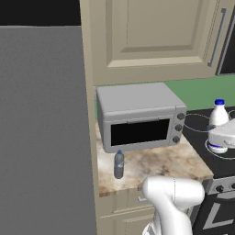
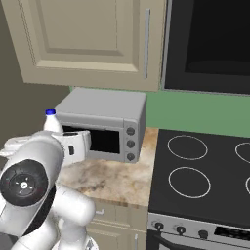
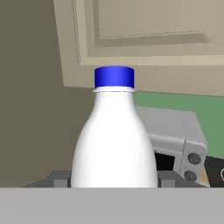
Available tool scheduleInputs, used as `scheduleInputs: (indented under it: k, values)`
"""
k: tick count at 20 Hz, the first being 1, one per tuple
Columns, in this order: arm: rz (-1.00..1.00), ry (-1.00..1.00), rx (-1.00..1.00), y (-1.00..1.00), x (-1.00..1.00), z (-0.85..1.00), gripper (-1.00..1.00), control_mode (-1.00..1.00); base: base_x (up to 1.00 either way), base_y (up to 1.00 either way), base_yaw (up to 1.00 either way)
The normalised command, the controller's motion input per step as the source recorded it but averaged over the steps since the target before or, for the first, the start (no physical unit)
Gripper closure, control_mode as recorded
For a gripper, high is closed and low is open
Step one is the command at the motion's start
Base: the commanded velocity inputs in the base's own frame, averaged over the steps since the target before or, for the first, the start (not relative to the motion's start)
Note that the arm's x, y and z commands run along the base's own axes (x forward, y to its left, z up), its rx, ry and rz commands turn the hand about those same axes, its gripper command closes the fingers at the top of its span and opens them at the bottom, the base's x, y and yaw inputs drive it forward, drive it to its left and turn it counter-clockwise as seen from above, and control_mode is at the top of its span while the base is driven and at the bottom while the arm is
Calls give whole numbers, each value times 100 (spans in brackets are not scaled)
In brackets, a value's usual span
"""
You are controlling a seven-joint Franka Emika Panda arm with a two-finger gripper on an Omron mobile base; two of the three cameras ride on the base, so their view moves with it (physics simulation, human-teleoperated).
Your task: Take the bottled waters from the counter and place them in the freezer to freeze. Close the freezer door after placing the bottles.
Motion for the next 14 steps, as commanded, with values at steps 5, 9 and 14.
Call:
scheduleInputs:
  k: [5, 9, 14]
  values:
    - [-57, 0, -2, 12, -11, 4, 100, -100, 0, 0, 0]
    - [-47, 0, -1, 30, -27, -10, 100, -100, 0, 0, 0]
    - [-16, -13, 7, 24, -6, -16, 100, -100, 0, 0, 0]
